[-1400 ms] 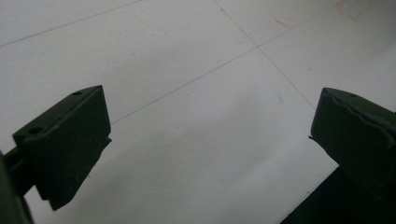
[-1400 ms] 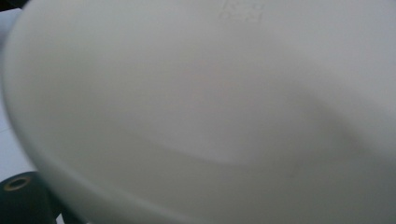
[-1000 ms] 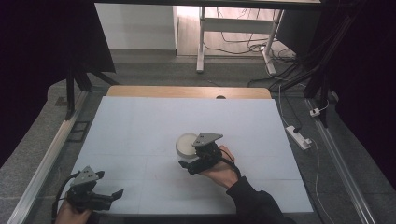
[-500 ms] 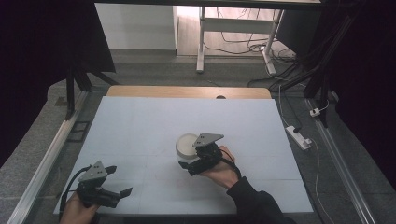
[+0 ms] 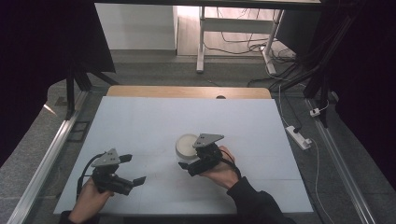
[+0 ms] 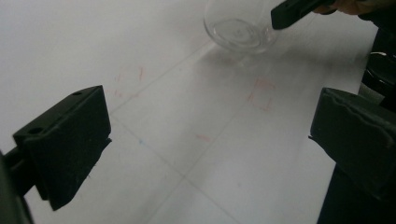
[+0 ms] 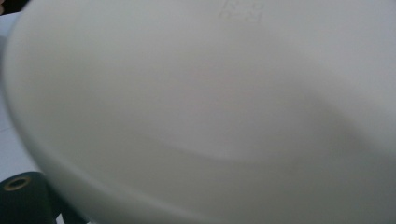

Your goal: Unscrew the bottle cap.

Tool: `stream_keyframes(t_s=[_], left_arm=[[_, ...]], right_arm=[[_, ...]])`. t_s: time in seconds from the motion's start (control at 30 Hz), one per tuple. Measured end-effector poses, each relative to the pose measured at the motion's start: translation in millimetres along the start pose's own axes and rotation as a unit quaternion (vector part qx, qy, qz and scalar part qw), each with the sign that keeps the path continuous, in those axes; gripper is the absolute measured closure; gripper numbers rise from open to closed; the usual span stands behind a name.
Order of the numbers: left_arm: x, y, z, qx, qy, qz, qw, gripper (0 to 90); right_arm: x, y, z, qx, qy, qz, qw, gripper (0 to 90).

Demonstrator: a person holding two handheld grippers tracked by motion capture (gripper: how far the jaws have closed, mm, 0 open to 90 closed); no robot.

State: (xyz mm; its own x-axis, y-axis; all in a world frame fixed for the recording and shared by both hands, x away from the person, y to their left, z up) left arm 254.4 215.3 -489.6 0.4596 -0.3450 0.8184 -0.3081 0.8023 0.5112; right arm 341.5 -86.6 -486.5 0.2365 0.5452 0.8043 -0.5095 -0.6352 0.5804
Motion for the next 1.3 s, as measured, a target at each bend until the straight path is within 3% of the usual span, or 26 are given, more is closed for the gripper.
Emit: stream_keyframes(t_s=[0.2, 0.4, 0.53, 0.67, 0.7, 0.8, 0.83, 0.87, 0.9, 0.93, 1.17, 1.2, 1.23, 1.27, 1.3], left_arm=[[24.6, -12.1, -3.5, -0.02, -0.001, -0.005, 0.9998, 0.0], [40.7, -27.7, -6.8, -0.03, -0.029, -0.014, 0.999, 0.0], [53.1, -35.9, -11.4, -0.046, -0.055, -0.013, 0.9973, 0.0], [66.3, -46.9, -17.3, -0.082, -0.067, -0.014, 0.9943, 0.0], [72.6, -53.1, -19.5, -0.104, -0.07, -0.011, 0.9921, 0.0], [78.8, -59.1, -20.0, -0.118, -0.075, -0.013, 0.99, 0.0], [84.4, -65.3, -18.8, -0.13, -0.087, -0.017, 0.9876, 0.0], [84.4, -65.3, -18.8, -0.13, -0.087, -0.017, 0.9876, 0.0], [89.2, -71.1, -16.7, -0.135, -0.099, -0.024, 0.9856, 0.0], [89.2, -71.1, -16.7, -0.135, -0.099, -0.024, 0.9856, 0.0], [101.7, -84.6, -13.8, -0.159, -0.132, -0.038, 0.9776, 0.1], [103.9, -86.9, -14.1, -0.175, -0.138, -0.036, 0.9741, 0.7], [103.9, -86.9, -14.1, -0.175, -0.138, -0.036, 0.9741, 1.1], [105.4, -89.3, -14.3, -0.196, -0.148, -0.034, 0.9689, 1.5], [105.4, -89.3, -14.3, -0.196, -0.148, -0.034, 0.9689, 1.8]], right_arm=[[0.3, 0.7, -1.1, 0.006, 0.001, 0.001, 1.0, 6.5], [0.3, 0.7, -1.9, 0.013, 0.001, 0.003, 0.9999, 6.5], [0.0, -0.6, -3.3, 0.018, 0.003, -0.001, 0.9998, 6.5], [-0.5, -2.4, -5.2, 0.025, 0.008, -0.003, 0.9997, 6.5], [-0.4, -2.7, -5.5, 0.025, 0.01, -0.003, 0.9996, 6.5], [-0.3, -3.0, -6.1, 0.027, 0.01, -0.003, 0.9996, 6.5], [-0.3, -3.3, -6.2, 0.03, 0.013, -0.003, 0.9995, 6.5], [-0.3, -3.3, -6.2, 0.03, 0.013, -0.003, 0.9995, 6.5], [-0.2, -3.3, -6.7, 0.033, 0.015, -0.004, 0.9993, 6.5], [-0.2, -3.3, -6.7, 0.033, 0.015, -0.004, 0.9993, 6.5], [0.8, -4.6, -10.7, 0.049, 0.022, -0.003, 0.9986, 6.5], [1.0, -5.0, -11.0, 0.05, 0.024, -0.002, 0.9985, 6.5], [1.1, -5.2, -11.6, 0.052, 0.025, -0.002, 0.9983, 6.5], [1.2, -5.3, -12.1, 0.054, 0.027, -0.002, 0.9982, 6.5], [1.3, -5.3, -12.7, 0.054, 0.027, -0.002, 0.9982, 6.5]])
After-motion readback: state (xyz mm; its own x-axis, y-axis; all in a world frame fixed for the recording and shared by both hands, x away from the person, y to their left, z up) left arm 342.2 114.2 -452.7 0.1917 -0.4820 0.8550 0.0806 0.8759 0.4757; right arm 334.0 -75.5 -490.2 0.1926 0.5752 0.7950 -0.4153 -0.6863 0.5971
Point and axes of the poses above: each handheld gripper's, and its own axes: y roughly backward along the jaws, x roughly out of its top, z roughly to its right, the point moved 1 cm from there along -y, roughly forward along the jaws, and after that the axes turned 11 degrees about -x, right-handed, at the moved point
